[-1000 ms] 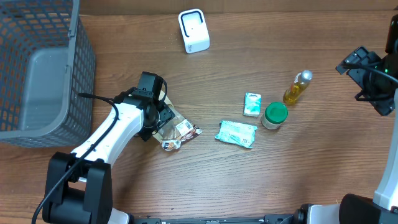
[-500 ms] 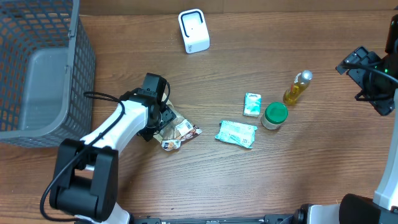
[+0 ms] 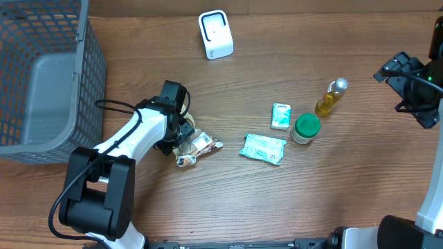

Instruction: Scan the item barcode

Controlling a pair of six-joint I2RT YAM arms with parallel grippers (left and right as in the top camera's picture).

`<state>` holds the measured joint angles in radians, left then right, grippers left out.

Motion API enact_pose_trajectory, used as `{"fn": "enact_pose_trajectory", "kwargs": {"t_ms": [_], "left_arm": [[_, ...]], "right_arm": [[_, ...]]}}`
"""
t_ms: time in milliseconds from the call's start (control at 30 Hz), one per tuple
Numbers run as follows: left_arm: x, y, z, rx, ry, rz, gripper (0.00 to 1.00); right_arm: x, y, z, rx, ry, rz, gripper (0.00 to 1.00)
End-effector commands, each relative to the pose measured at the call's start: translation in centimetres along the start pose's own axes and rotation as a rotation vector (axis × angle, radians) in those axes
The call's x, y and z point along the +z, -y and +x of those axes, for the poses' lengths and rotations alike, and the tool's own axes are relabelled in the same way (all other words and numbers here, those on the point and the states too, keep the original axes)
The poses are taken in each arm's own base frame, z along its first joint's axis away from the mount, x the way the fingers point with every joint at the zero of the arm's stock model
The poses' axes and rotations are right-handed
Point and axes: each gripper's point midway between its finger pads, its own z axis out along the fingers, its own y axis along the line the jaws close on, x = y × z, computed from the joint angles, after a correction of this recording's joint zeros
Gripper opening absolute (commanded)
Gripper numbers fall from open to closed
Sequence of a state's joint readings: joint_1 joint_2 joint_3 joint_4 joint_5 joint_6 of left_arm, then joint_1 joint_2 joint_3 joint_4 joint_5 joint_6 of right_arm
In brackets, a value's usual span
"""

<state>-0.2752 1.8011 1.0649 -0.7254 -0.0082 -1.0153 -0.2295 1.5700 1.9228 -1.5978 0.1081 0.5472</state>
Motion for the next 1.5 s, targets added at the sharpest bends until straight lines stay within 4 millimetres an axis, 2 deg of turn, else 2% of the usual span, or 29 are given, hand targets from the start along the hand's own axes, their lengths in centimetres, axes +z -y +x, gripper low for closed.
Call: {"fn": "enact_pose_trajectory", "kwargs": {"t_ms": [0,67,333,400,567,767,1033,1333,1467], "left_arm": [[1.4,-1.5,0.7,0.025,-0.029,-0.084,0.58],[0.9,-1.0,0.4,0.057,-0.022,-0.072,0.55],[0.2,-0.2,-0.1,0.081,-0.012,-0.055,0.62],[0.1,-0.1,-0.2,0.079,-0.009,-0.050,0.77],[-1.1,1.7,-0.7,0.123,-0.050,0.026,0.83],[-3.5,1.9,-1.8,0.122,-0.058,0.011,0.88],[-3.3,1.3,-1.4,0.141,-0.070,-0.011,0.97],[-3.1,1.3,-1.4,0.141,-0.069,-0.011,0.99],[-2.2,0.8,-1.1,0.109,-0.069,-0.015,0.99]], "right_arm": [[-0.3,0.1,-0.2,0.007,0.013,-0.004,1.00],[-0.3,0.1,-0.2,0.007,0.013,-0.004,1.00],[-0.3,0.1,-0.2,0.007,0.013,-0.004,1.00],[-0.3,0.1,-0.2,0.008,0.013,-0.004,1.00],[-0.3,0.1,-0.2,0.007,0.013,-0.004,1.00],[-0.3,0.1,-0.2,0.007,0.013,-0.004,1.00],[-0.3,0.1,-0.2,0.007,0.013,-0.004,1.00],[-0.3,0.1,-0.2,0.007,0.013,-0.004,1.00],[-0.3,0.1,-0.2,0.007,0.013,-0.004,1.00]]}}
